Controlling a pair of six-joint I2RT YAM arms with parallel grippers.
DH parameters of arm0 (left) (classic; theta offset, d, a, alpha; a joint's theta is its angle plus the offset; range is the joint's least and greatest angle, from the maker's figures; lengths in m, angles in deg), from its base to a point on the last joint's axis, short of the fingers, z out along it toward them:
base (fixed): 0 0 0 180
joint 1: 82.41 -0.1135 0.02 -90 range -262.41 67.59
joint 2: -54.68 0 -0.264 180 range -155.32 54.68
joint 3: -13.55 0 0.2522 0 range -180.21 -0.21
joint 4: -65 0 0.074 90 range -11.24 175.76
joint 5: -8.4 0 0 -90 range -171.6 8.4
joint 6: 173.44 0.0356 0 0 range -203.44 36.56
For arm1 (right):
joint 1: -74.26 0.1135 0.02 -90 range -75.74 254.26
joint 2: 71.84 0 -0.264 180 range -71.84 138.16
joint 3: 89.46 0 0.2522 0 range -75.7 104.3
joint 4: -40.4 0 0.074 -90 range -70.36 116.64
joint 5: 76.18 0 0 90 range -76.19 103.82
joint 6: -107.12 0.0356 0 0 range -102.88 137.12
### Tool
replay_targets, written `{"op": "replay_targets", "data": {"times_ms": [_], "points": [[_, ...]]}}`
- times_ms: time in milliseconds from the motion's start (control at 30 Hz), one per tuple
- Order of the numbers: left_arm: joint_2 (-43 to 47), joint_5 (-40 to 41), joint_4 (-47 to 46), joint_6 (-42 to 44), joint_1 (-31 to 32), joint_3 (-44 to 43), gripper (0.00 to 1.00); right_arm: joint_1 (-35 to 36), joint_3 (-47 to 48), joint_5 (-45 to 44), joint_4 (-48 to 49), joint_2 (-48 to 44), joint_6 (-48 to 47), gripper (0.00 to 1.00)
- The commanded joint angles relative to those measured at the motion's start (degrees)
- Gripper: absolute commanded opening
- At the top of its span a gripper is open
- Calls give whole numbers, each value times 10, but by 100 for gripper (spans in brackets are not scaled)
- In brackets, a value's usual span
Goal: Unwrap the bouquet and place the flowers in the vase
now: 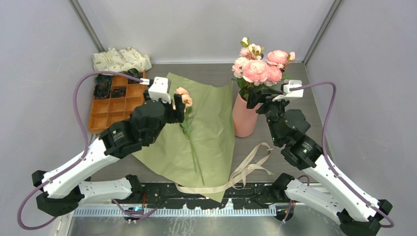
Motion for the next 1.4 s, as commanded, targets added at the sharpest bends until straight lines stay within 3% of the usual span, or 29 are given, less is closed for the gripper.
{"op": "replay_targets", "data": {"times_ms": [0,300,567,700,1000,1167,1367], "points": [[-29,-17,-7,-49,-4,-7,70,-1,30,68,-33,-50,41,75],[-95,-192,-5,-129,-99,-7,79,-1,63,144,-125,-117,103,79],[-155,-247,-17,-227,-199,61,67,-1,76,198,-171,-105,145,77],[-205,-239,-12,-233,-220,71,66,-2,58,215,-177,-101,165,77],[-326,-301,-47,-246,-278,84,67,-1,25,247,-183,-89,196,77],[-382,-349,-91,-254,-318,101,62,-1,11,248,-185,-93,203,76],[-433,-345,-106,-255,-324,87,58,-1,9,246,-191,-90,203,76]]}}
